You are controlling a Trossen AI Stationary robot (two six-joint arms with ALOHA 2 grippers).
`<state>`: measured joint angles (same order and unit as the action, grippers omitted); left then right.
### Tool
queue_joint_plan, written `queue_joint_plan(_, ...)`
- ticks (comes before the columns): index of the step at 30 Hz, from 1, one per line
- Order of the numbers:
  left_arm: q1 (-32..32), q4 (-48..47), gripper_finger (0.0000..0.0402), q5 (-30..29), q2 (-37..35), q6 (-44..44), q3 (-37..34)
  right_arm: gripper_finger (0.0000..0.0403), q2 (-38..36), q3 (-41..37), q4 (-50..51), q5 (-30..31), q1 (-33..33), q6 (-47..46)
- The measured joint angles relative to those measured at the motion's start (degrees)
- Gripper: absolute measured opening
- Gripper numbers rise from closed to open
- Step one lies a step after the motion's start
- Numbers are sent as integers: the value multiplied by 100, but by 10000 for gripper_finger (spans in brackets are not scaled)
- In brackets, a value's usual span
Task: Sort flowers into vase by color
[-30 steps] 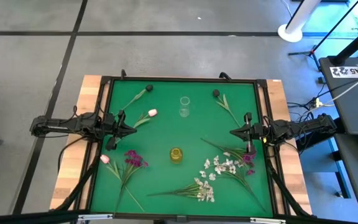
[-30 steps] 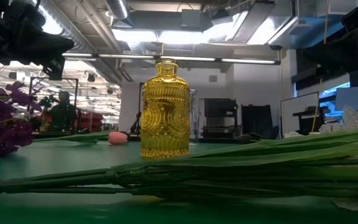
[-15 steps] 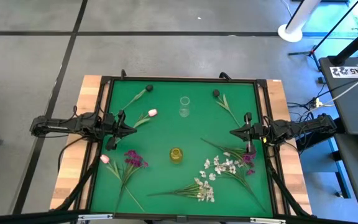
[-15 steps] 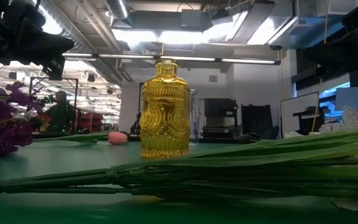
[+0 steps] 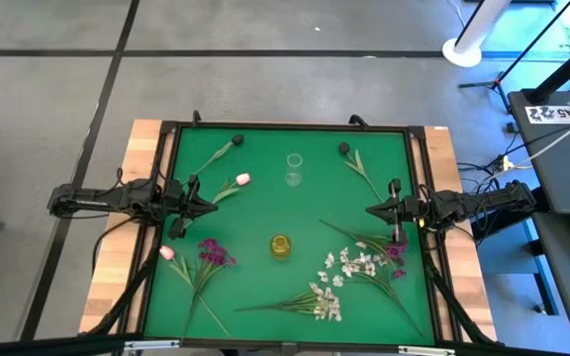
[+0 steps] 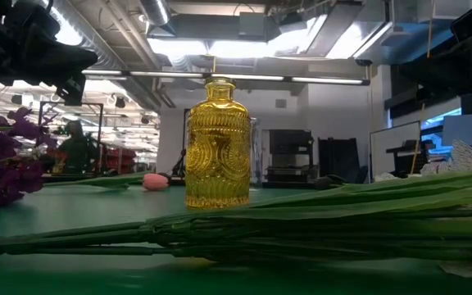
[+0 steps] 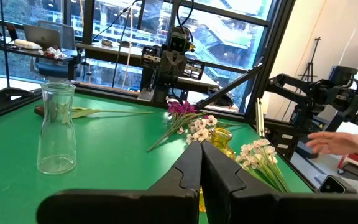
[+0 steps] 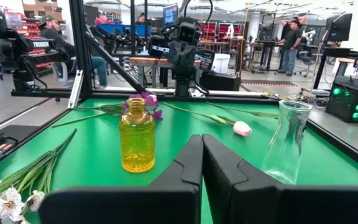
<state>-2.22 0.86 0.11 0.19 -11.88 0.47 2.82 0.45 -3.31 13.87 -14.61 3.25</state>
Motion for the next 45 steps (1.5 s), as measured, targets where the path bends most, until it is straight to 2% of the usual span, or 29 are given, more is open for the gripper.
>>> queue_joint_plan(25, 1, 0, 0, -1, 0, 1, -2, 10, 1, 2, -31, 2, 0, 4)
queue_joint_plan(34, 2, 0, 0, -2, 1, 2, -1, 10, -1, 2, -813, 47, 0, 2)
queue_joint_plan(38, 1, 0, 0, 0, 1, 1, -2, 10, -2, 2, -1113, 51, 0, -640)
queue_joint_plan(42, 2, 0, 0, 1, 0, 2, 0, 10, 7, 2, -1374, 278, 0, -688)
queue_joint_plan(45, 1, 0, 0, 0, 0, 1, 0, 10, 8, 2, -1367, 162, 0, -685)
